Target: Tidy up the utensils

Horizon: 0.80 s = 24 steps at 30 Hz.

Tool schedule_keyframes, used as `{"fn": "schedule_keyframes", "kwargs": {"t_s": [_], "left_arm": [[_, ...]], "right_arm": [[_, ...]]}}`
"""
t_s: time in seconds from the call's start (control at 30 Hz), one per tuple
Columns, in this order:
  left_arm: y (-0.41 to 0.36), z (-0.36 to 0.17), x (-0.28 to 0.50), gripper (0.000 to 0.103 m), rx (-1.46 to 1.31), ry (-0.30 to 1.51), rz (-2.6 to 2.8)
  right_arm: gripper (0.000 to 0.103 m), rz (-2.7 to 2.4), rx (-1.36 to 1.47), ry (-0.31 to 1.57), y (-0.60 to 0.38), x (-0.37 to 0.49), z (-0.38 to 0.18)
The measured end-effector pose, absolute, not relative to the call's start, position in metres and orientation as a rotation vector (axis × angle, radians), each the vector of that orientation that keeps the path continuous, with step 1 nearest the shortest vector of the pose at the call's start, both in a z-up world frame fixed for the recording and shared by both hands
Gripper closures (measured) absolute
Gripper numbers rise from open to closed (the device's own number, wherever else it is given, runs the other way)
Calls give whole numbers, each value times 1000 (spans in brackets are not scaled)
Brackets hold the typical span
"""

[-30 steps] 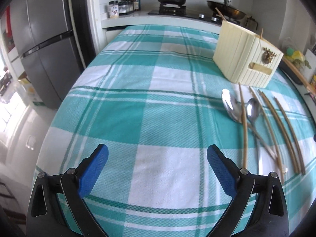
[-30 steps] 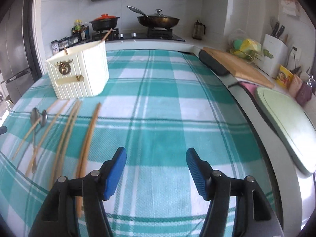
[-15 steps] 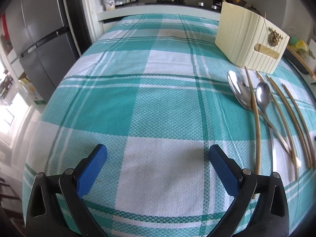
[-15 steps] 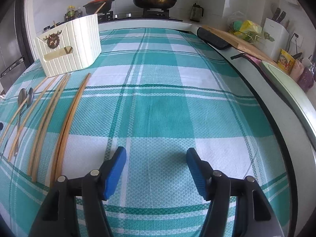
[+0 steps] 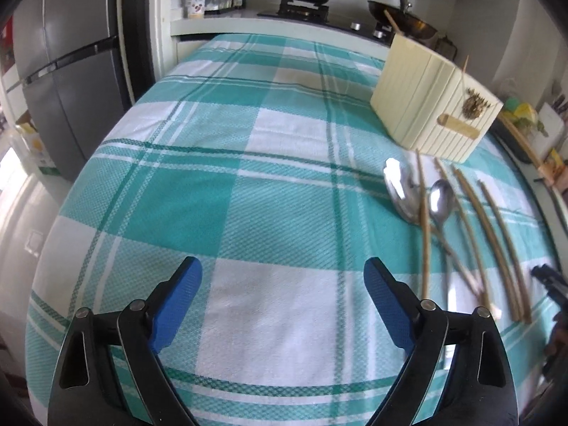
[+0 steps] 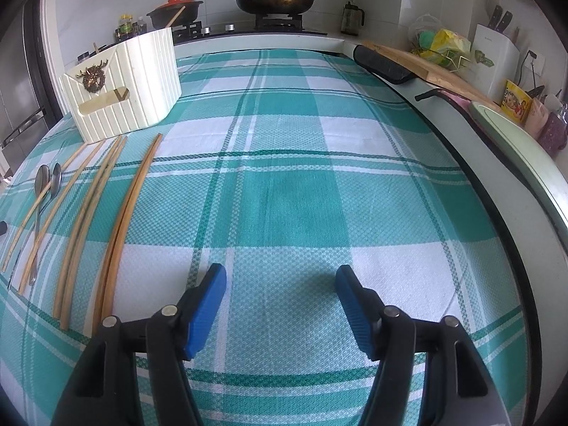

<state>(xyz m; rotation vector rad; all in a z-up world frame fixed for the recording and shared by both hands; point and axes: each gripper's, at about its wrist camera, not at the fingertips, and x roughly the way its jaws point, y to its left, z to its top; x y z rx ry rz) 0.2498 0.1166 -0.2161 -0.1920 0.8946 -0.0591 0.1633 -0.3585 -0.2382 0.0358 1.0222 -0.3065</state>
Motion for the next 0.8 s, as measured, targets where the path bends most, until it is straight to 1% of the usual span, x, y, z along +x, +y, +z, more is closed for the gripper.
{"fn": "schedule_keyframes", "kwargs": {"t_s": [0.1, 0.17, 0.2, 0.23, 0.27, 0.3, 0.37, 0.4, 0.43, 0.5, 0.53, 0.67, 0.8], "left_arm": [[97, -194, 255, 13, -187, 890, -189], [71, -188, 261, 20, -92, 900, -258], [58, -187, 262, 22, -28, 905, -280], [43, -189, 264, 26, 47, 913, -296], [31, -192, 266, 33, 117, 920, -301], [19, -198, 269, 37, 178, 933, -300], [6, -209, 276, 53, 243, 971, -308], [1, -215, 279, 57, 263, 990, -307], [-3, -220, 280, 67, 284, 1006, -300], [-6, -223, 278, 83, 296, 997, -307], [-8, -223, 276, 98, 293, 1009, -328], [-9, -222, 261, 99, 288, 952, -283], [14, -208, 237, 99, 136, 900, -188]], "right_arm": [[37, -307, 35, 1022, -359, 163, -238], [37, -308, 35, 1022, -359, 163, -238], [37, -307, 36, 1022, -359, 163, -238], [37, -306, 37, 1022, -359, 163, -238], [37, -306, 38, 1022, -360, 164, -238], [37, -306, 39, 1022, -360, 164, -238], [37, -306, 38, 1022, -359, 164, -238], [37, -306, 39, 1022, -359, 164, -238], [37, -306, 39, 1022, -359, 164, -238], [37, -306, 39, 1022, -359, 164, -238], [37, -306, 39, 1022, -359, 164, -238], [37, -306, 40, 1022, -359, 164, -238], [37, -306, 39, 1022, -359, 164, -238]]}}
